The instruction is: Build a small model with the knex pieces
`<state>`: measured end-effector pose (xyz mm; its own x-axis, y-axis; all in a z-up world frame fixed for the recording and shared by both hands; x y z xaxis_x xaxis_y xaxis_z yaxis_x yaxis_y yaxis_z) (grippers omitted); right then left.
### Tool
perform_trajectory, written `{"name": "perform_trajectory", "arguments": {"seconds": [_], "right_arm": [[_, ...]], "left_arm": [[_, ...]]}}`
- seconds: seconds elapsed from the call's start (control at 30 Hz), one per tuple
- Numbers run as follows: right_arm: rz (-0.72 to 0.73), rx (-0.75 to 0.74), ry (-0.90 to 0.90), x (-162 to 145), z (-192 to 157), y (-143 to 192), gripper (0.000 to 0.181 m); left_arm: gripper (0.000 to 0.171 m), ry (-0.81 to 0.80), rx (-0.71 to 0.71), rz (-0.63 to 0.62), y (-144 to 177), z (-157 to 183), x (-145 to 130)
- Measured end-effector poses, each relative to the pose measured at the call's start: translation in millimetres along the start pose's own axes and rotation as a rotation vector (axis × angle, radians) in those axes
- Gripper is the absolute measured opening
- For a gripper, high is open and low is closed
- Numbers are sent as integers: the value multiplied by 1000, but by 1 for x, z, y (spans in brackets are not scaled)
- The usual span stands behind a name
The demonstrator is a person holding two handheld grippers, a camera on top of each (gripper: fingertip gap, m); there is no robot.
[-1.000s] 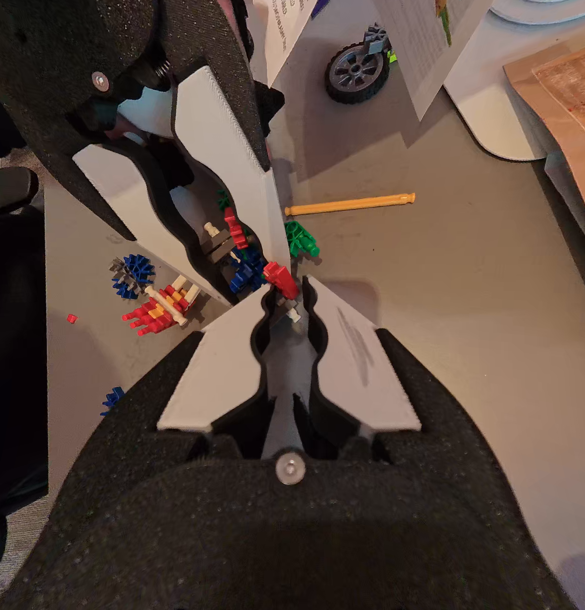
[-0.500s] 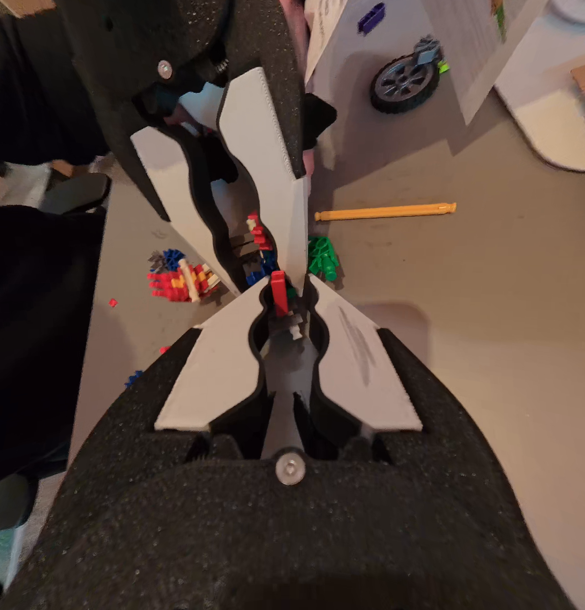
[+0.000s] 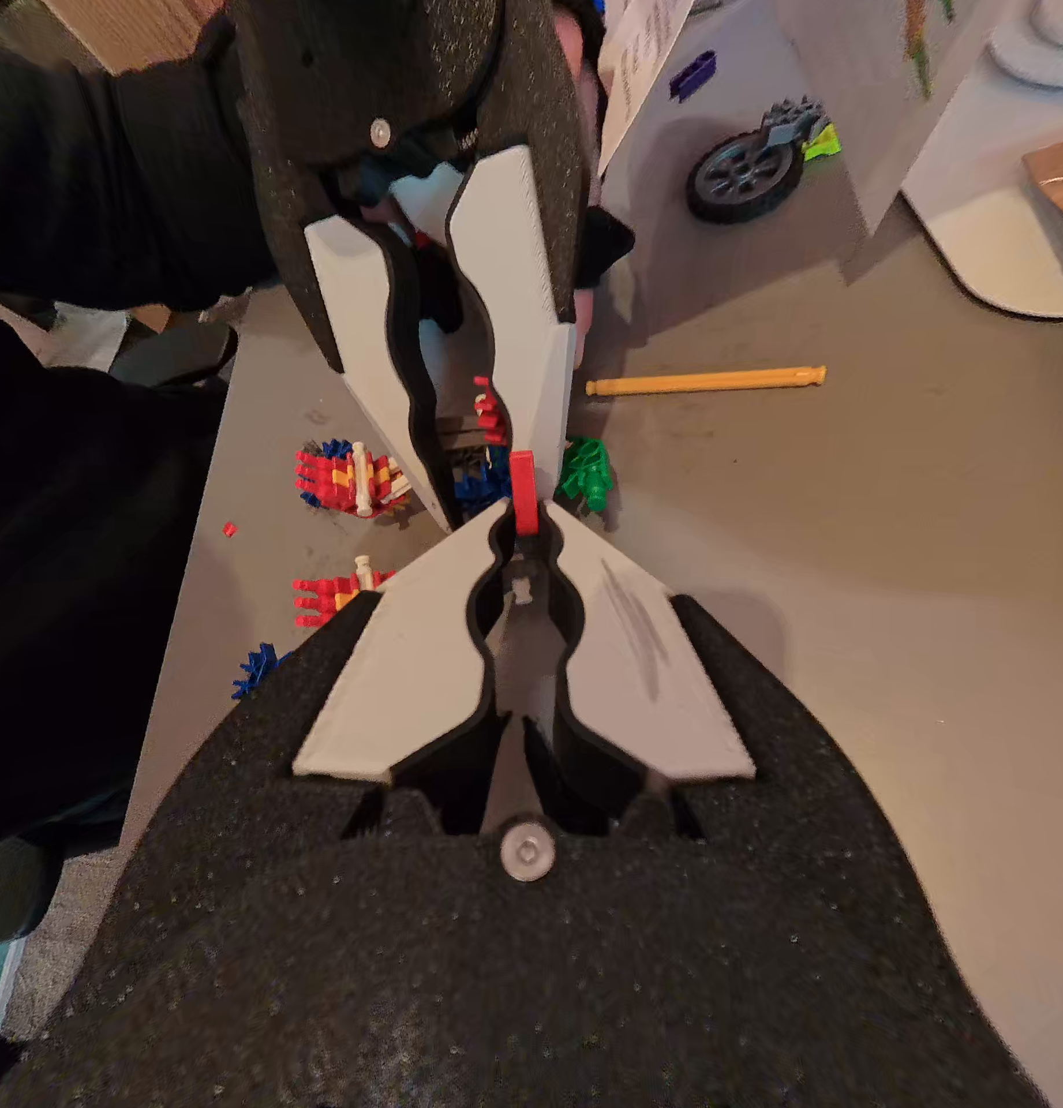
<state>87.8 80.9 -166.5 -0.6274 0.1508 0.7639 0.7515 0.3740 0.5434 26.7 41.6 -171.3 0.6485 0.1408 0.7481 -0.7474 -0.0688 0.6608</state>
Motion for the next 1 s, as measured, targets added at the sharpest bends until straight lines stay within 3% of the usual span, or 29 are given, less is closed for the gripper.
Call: {"name": "perform_trajectory", "arguments": {"seconds": [0.43, 0.7, 1.0], "right_arm": [[-88, -7, 50, -7, -12, -3, 6], [-83, -20, 102, -3, -17, -3, 6], [-11, -98, 144, 8, -16, 15, 12]], "left_arm": [[34, -11, 52, 20, 9, 1, 1], [7, -6, 73, 106, 14, 3, 14], [5, 72, 62, 129, 20, -2, 15]]}}
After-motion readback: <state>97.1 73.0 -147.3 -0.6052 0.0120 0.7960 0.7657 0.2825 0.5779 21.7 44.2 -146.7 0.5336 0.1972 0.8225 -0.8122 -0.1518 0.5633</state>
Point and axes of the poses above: each gripper's, where its closed fingertips meet, y back along the fingers, x out of its top, z = x × y across the jaws, the point moved 5 cm from there along y, back along the fingers, and after that the axes turned 2 degrees about y, right-handed, at the moved point
